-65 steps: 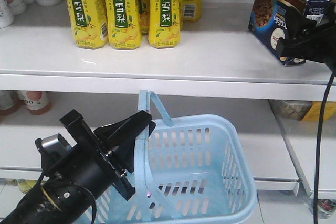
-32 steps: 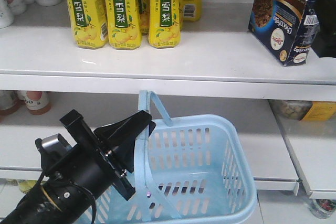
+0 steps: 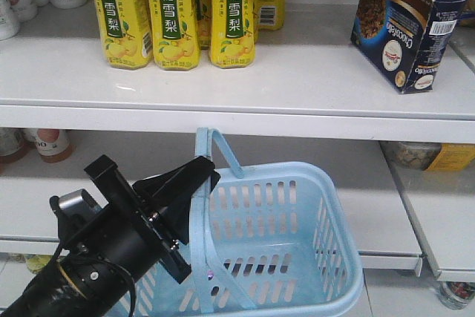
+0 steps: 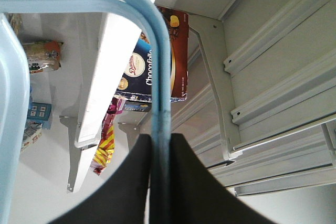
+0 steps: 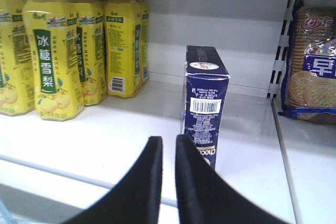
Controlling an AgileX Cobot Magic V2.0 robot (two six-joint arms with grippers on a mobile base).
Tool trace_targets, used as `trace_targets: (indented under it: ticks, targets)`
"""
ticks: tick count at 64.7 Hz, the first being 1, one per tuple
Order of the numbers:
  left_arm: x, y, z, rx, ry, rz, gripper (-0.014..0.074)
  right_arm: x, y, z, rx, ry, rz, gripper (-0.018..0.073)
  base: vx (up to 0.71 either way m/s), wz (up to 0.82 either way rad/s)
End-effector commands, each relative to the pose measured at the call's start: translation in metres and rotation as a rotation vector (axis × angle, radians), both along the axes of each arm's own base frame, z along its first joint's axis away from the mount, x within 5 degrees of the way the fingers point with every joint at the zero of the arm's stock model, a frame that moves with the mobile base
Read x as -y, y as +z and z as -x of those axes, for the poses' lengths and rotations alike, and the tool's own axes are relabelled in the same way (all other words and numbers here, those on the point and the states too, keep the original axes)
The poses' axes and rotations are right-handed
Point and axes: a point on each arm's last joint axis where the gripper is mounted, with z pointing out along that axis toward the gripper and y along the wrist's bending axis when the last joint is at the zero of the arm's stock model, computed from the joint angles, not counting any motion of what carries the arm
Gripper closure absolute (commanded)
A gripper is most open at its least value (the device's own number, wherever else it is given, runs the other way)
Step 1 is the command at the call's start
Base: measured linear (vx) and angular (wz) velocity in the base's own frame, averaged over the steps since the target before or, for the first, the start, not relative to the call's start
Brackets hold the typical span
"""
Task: Left arm holds basket, right arm returns cookies
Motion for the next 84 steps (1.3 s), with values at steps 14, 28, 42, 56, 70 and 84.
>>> trace_targets:
  ticks: [14,28,42,56,70,84]
  targets:
    - [-0.009,0.039,0.003,0.238,0.048,0.238,0.0599,0.007,0.014,0.036,0.165,-0.014,-0.013,0.0566,0.0,0.0]
    - [-0.009,0.039,0.003,0.238,0.048,0.238,0.0599,0.011,-0.018,0.05,0.218,-0.03,-0.026,0.0565,0.0,0.0]
    - [-0.009,0.039,0.003,0.238,0.048,0.238,0.0599,0.011,-0.031,0.051,0.217,-0.034,-0.029,0.0565,0.0,0.0]
    - [-0.009,0.039,0.003,0.238,0.048,0.238,0.0599,0.011,-0.034,0.051,0.193,-0.029,-0.024,0.0565,0.0,0.0]
    - [-0.009,0.039,0.003,0.238,0.048,0.238,0.0599,0.011,-0.034,0.051,0.193,-0.029,-0.024,0.0565,0.0,0.0]
    - [-0.009,0.039,0.003,0.238,0.048,0.238,0.0599,0.011,-0.034,0.051,0.193,-0.029,-0.024,0.0565,0.0,0.0]
